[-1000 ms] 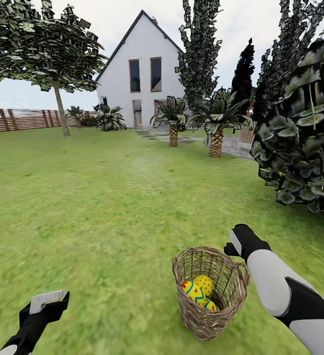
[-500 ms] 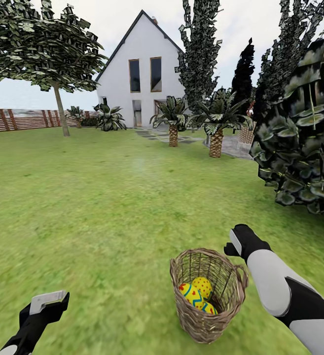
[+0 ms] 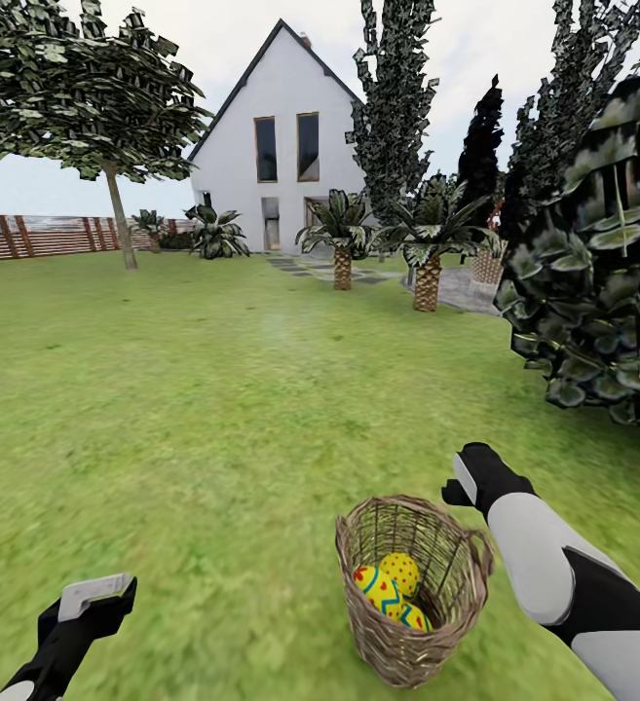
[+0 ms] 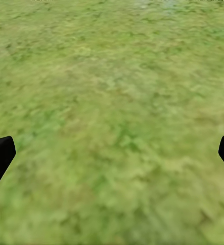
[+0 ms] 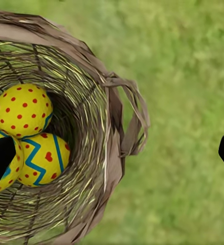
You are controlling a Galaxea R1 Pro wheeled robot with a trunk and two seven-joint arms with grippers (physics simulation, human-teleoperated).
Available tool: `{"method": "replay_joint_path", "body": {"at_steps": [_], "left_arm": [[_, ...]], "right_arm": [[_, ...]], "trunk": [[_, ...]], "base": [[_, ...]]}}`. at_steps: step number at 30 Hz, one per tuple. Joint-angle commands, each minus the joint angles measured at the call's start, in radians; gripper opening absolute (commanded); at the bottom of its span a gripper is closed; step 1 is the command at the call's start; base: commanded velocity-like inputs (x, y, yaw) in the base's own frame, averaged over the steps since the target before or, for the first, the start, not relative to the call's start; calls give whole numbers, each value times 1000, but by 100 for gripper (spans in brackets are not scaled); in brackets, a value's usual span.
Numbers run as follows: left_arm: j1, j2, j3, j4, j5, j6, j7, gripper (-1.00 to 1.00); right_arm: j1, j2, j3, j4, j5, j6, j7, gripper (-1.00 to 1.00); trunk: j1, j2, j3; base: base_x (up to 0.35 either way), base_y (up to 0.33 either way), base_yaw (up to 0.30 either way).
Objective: Take the three Easter eggs out of the wicker basket on the lawn in the garden, then place them on the lawn next to a single tree (choose any tree) so that all three eggs are next to the same tree and none are left in the basket.
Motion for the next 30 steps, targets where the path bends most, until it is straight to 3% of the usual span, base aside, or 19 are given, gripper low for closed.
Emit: {"method": "replay_joint_path", "body": {"at_steps": [1, 14, 30], "left_arm": [[0, 0, 0, -2, 4, 6, 0, 100], [0, 1, 0, -1, 3, 7, 2, 100], [0, 2, 0, 1, 3, 8, 3, 100]], "right_arm": [[-1, 1, -5, 0, 0, 2, -4, 100], [-1, 1, -5, 0, 0, 2, -4, 100], [-1, 1, -5, 14, 0, 0, -4, 100]], "trunk": [[0, 0, -1], [0, 0, -1], [0, 0, -1]], "base": [[68, 0, 0], [67, -5, 0], [28, -100, 0]]}}
